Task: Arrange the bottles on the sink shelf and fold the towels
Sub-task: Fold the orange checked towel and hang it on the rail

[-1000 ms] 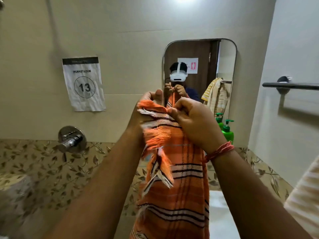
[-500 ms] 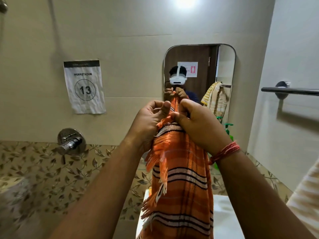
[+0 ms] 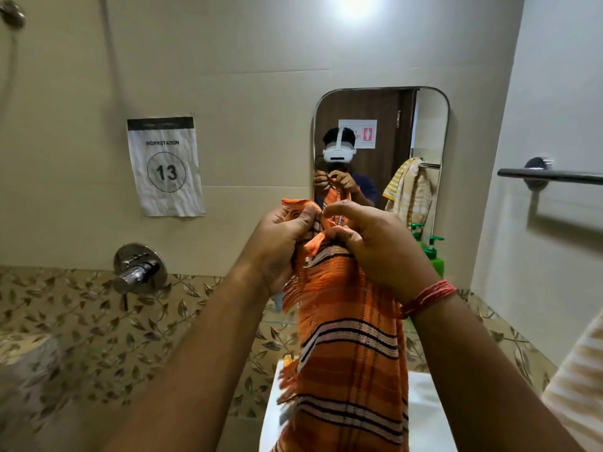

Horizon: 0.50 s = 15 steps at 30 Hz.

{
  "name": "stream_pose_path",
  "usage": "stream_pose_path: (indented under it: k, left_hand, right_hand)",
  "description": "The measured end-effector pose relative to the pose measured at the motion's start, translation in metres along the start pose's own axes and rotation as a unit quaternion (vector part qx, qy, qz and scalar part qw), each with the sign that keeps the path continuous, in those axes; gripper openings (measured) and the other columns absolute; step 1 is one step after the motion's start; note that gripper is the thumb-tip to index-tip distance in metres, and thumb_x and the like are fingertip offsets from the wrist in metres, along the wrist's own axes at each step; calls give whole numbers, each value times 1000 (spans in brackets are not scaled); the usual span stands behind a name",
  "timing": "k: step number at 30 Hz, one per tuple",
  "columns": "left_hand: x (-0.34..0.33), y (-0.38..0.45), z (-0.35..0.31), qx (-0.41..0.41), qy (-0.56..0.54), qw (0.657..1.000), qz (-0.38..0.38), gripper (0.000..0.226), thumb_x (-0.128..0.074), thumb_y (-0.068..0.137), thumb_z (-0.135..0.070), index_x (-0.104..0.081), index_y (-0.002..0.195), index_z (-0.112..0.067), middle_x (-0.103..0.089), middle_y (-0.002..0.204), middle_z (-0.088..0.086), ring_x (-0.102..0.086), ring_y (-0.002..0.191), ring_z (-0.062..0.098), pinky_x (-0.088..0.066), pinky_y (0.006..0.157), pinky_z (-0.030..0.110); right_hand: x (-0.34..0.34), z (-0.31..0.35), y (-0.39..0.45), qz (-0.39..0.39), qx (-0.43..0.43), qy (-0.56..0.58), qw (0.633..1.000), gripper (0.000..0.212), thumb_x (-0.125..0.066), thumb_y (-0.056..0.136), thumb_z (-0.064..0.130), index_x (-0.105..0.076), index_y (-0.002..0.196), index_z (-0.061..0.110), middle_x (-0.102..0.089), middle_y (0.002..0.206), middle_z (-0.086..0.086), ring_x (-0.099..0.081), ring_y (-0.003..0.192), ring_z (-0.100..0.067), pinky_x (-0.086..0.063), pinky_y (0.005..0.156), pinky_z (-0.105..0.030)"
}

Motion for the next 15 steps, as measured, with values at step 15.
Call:
stream_pose_path:
  k: [15]
  left_hand:
    - [-4, 2, 20, 1, -25, 999, -31, 18, -61, 98, -21, -74, 105, -10, -76, 99, 19, -75, 84, 34, -60, 70, 43]
  right_hand:
    - [7, 8, -5, -106, 40, -6, 994, 10, -57, 98, 22, -61, 98, 12, -50, 103, 2, -55, 90, -15, -52, 78, -28]
Point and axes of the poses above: each hand's wrist, its own y-axis towards the middle knuckle, its own x-axis out of the back of the hand, z = x × y, the point moved 3 cm from there along y, towards the middle knuckle
